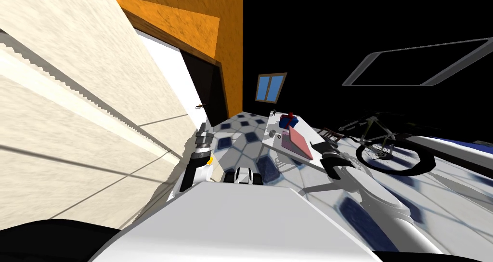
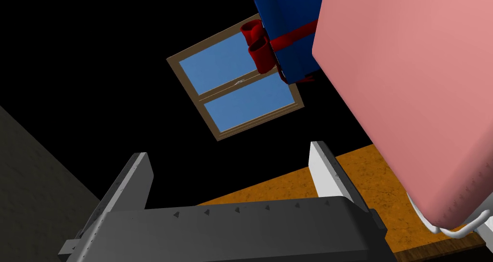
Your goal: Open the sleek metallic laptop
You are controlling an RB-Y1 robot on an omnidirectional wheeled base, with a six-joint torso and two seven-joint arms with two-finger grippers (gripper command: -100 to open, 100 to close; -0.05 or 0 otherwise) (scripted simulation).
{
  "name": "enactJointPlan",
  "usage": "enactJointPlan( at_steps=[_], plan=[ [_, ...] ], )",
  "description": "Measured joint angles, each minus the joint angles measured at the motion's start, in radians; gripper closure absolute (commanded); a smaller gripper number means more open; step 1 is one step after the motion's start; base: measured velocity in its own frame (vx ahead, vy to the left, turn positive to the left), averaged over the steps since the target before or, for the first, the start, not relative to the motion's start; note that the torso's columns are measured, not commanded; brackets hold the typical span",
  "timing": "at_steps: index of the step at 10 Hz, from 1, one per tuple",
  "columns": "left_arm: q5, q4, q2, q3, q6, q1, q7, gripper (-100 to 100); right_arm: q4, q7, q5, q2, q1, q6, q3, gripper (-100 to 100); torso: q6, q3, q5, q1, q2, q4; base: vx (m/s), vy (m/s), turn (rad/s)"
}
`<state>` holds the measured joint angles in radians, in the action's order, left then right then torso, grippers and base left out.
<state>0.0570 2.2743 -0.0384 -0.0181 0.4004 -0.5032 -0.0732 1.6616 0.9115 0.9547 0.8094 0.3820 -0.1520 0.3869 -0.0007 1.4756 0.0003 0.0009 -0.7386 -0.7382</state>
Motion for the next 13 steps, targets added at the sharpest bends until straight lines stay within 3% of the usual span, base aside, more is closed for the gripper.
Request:
enactJointPlan(
  at_steps=[2, 8, 13],
  plan=[
    [0.000, 0.000, 0.000, 0.000, 0.000, 0.000, 0.000, 0, 0.000, 0.000, 0.000, 0.000, 0.000, 0.000, 0.000, -100, 0.000, 0.000, 0.000, 0.000, 0.000, 0.000, -0.005, 0.003, -0.015],
    [0.000, 0.000, 0.000, -0.001, 0.000, 0.001, 0.000, 0, -0.027, -0.046, -0.089, 0.133, 0.037, 0.025, 0.033, -100, 0.000, 0.000, 0.000, -0.001, 0.000, 0.000, -0.012, 0.012, -0.039],
    [0.000, 0.000, 0.000, -0.002, -0.001, 0.001, 0.000, 0, -0.034, -0.051, -0.094, 0.142, 0.038, 0.035, 0.039, -100, 0.001, 0.000, 0.000, -0.001, 0.001, 0.000, 0.001, -0.001, 0.004]
  ],
)
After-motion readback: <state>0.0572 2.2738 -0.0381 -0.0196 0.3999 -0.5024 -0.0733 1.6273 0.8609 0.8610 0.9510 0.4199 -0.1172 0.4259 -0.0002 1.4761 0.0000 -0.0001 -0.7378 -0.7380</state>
